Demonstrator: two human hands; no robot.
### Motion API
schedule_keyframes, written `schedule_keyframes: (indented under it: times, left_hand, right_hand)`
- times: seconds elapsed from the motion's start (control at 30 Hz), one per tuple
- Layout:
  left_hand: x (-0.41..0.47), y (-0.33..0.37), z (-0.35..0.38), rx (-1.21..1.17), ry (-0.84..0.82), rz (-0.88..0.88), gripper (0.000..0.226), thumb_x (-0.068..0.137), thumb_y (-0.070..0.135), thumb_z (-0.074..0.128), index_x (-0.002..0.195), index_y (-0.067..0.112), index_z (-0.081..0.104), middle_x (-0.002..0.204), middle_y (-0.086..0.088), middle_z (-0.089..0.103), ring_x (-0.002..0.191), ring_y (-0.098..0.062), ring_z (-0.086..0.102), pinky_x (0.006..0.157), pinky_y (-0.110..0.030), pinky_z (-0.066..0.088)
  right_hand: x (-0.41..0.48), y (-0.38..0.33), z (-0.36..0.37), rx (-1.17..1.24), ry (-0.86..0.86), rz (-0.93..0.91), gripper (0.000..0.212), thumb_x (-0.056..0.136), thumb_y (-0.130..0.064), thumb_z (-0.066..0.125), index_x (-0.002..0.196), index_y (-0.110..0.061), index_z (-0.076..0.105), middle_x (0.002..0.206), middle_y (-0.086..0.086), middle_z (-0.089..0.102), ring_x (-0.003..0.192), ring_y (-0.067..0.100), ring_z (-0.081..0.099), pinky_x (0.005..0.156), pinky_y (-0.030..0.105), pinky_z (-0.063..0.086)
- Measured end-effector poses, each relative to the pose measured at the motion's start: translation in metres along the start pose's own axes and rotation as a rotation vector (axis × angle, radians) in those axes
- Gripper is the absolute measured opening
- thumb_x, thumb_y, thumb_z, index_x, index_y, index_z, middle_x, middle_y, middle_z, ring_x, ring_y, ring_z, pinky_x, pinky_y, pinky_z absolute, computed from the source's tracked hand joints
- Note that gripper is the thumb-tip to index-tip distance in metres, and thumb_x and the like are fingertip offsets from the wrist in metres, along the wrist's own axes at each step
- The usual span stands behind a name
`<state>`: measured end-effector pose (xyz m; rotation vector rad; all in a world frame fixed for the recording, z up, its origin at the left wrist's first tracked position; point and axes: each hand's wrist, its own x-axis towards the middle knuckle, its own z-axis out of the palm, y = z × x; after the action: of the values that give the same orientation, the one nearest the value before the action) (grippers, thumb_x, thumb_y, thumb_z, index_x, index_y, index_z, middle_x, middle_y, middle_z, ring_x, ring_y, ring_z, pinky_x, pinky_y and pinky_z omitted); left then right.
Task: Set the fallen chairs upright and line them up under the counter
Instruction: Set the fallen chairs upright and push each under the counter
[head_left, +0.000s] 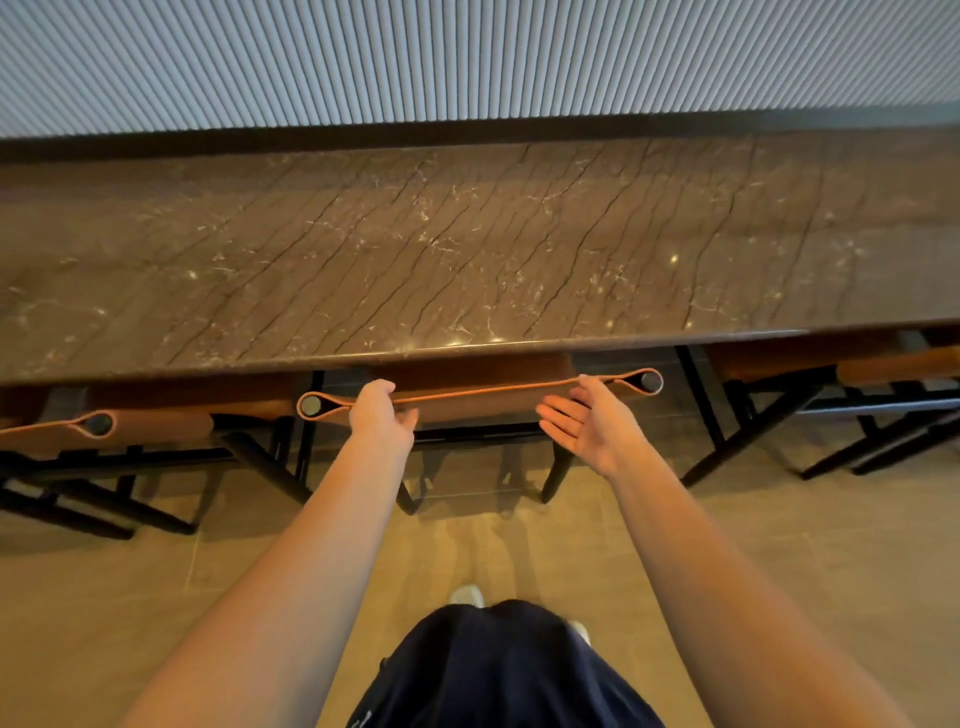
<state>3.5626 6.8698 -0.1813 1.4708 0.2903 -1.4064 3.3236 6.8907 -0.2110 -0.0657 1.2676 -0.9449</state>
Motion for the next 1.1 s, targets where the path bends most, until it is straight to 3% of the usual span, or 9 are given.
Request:
schedule_keyframes:
  times: [0.2, 0.33, 0.53, 0.67, 0.9, 1.1]
  left_hand:
    - [-0.031, -0.052, 0.016, 0.177, -0.014, 0.102, 0.035, 0.091, 0.000, 0.051, 0.125, 0.005, 0.050, 0.106, -0.010, 0.057, 0.097, -0.018, 0.057, 0.102, -0.036, 0.046]
    - [-0.066, -0.098, 0.034, 0.260, -0.223, 0.114, 0.022, 0.097, 0.013, 0.049, 0.119, 0.011, 0.053, 0.126, -0.009, 0.059, 0.123, -0.024, 0.053, 0.103, -0.041, 0.044]
    - [-0.148, -0.190, 0.077, 0.345, -0.553, 0.088, 0.018, 0.099, 0.024, 0.049, 0.113, 0.020, 0.060, 0.123, -0.002, 0.063, 0.125, -0.024, 0.051, 0.096, -0.043, 0.044]
    - [-0.184, -0.240, 0.102, 0.385, -0.622, 0.097, 0.032, 0.100, 0.026, 0.047, 0.130, 0.016, 0.055, 0.125, -0.004, 0.062, 0.124, -0.024, 0.052, 0.087, -0.037, 0.048]
    - [-0.209, -0.315, 0.142, 0.500, -0.693, 0.086, 0.023, 0.100, 0.030, 0.044, 0.104, 0.022, 0.064, 0.108, 0.004, 0.066, 0.121, -0.021, 0.053, 0.084, -0.035, 0.050]
    - [-0.217, -0.371, 0.199, 0.666, -0.738, 0.051, 0.026, 0.099, 0.035, 0.045, 0.109, 0.020, 0.063, 0.118, -0.001, 0.065, 0.115, -0.022, 0.057, 0.090, -0.037, 0.047]
  right_hand:
    - [-0.032, -0.013, -0.051, 0.016, -0.012, -0.059, 0.041, 0.101, -0.035, 0.044, 0.134, -0.011, 0.048, 0.113, 0.013, 0.069, 0.101, 0.028, 0.069, 0.075, 0.037, 0.057]
    - [-0.060, -0.025, -0.100, 0.035, -0.004, -0.101, 0.040, 0.102, -0.034, 0.043, 0.135, -0.011, 0.047, 0.115, 0.015, 0.067, 0.103, 0.028, 0.067, 0.077, 0.037, 0.054]
    - [-0.113, -0.057, -0.195, 0.066, -0.032, -0.210, 0.040, 0.102, -0.034, 0.042, 0.138, -0.017, 0.047, 0.112, 0.013, 0.068, 0.102, 0.027, 0.067, 0.078, 0.036, 0.052]
    - [-0.146, -0.079, -0.248, 0.065, -0.040, -0.273, 0.041, 0.102, -0.033, 0.041, 0.140, -0.018, 0.044, 0.118, 0.014, 0.066, 0.106, 0.028, 0.065, 0.083, 0.036, 0.051]
    - [-0.178, -0.108, -0.335, 0.138, 0.027, -0.325, 0.042, 0.100, -0.031, 0.046, 0.140, -0.017, 0.044, 0.121, 0.016, 0.065, 0.108, 0.028, 0.065, 0.087, 0.038, 0.052]
    - [-0.175, -0.149, -0.397, 0.188, 0.098, -0.372, 0.040, 0.099, -0.031, 0.048, 0.137, -0.019, 0.046, 0.117, 0.016, 0.067, 0.103, 0.027, 0.068, 0.078, 0.036, 0.054]
